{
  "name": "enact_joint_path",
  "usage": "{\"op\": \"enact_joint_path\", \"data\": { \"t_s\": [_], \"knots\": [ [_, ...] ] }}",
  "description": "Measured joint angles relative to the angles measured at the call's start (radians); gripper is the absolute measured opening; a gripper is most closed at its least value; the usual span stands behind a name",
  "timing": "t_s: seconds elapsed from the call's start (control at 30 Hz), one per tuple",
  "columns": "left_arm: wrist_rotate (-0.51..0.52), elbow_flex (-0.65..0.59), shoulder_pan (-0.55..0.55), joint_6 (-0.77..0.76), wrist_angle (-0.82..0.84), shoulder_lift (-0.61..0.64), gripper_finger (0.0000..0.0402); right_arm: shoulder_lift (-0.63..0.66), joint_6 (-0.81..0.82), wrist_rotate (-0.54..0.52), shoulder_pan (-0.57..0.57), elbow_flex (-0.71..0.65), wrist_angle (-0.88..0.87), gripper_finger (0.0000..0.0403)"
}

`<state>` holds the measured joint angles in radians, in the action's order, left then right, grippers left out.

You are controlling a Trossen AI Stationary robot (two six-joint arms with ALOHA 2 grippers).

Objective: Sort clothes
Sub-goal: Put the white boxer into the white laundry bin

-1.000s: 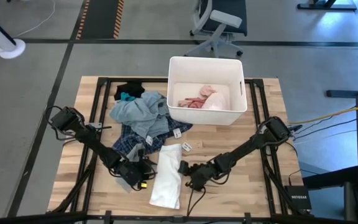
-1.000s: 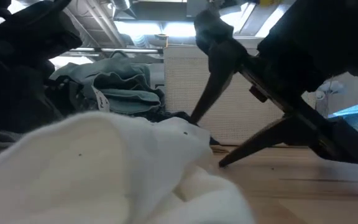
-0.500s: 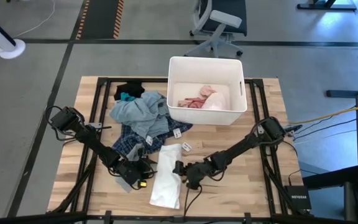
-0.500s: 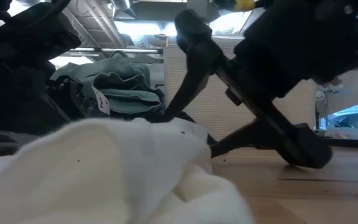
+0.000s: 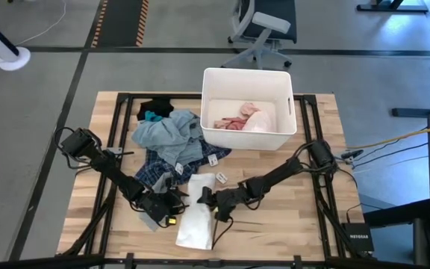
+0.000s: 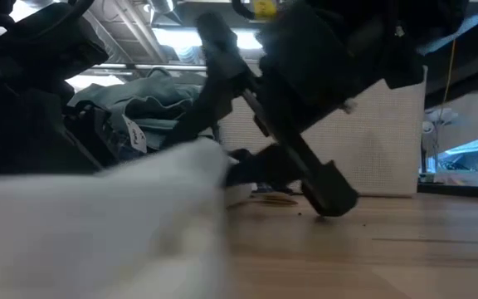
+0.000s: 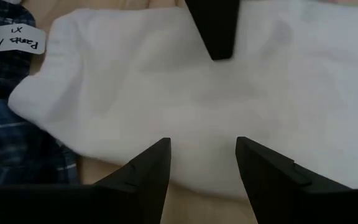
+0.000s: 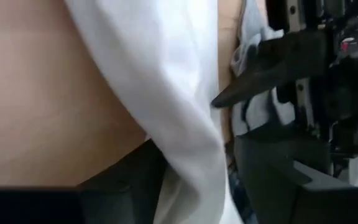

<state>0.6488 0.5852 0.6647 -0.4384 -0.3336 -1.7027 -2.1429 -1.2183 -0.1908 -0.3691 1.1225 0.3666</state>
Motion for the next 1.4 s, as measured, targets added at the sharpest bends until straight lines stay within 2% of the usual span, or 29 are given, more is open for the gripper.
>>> {"op": "enact_joint_path", "data": {
  "t_s": [0.13, 0.2, 0.3, 0.4, 0.57, 0.63, 0.87, 1.4],
  "knots": [
    [0.000, 0.000, 0.000, 0.000, 0.000, 0.000, 0.0178, -0.028, -0.001, -0.008, -0.002, 0.056, -0.019, 0.0166],
    [0.000, 0.000, 0.000, 0.000, 0.000, 0.000, 0.0178, -0.030, 0.016, -0.047, -0.003, 0.087, -0.068, 0.0139],
    [0.000, 0.000, 0.001, -0.002, 0.000, 0.000, 0.0178, -0.031, 0.104, -0.132, -0.004, 0.136, -0.156, 0.0081],
    [0.000, 0.000, 0.006, -0.005, 0.001, 0.000, 0.0178, -0.037, 0.148, -0.154, -0.003, 0.187, -0.250, 0.0020],
    [0.034, 0.000, 0.025, -0.021, 0.001, 0.000, 0.0178, -0.033, 0.208, -0.317, -0.030, 0.239, -0.277, 0.0027],
    [0.053, 0.000, 0.036, -0.021, 0.001, 0.000, 0.0178, -0.009, 0.211, -0.367, -0.047, 0.242, -0.287, 0.0018],
    [0.121, 0.001, 0.061, -0.025, -0.008, 0.001, 0.0178, 0.109, 0.254, -0.494, -0.082, 0.243, -0.359, 0.0021],
    [0.125, 0.000, 0.068, 0.008, -0.022, 0.000, 0.0178, 0.455, 0.270, -0.723, -0.058, 0.246, -0.446, 0.0015]
  ]
}}
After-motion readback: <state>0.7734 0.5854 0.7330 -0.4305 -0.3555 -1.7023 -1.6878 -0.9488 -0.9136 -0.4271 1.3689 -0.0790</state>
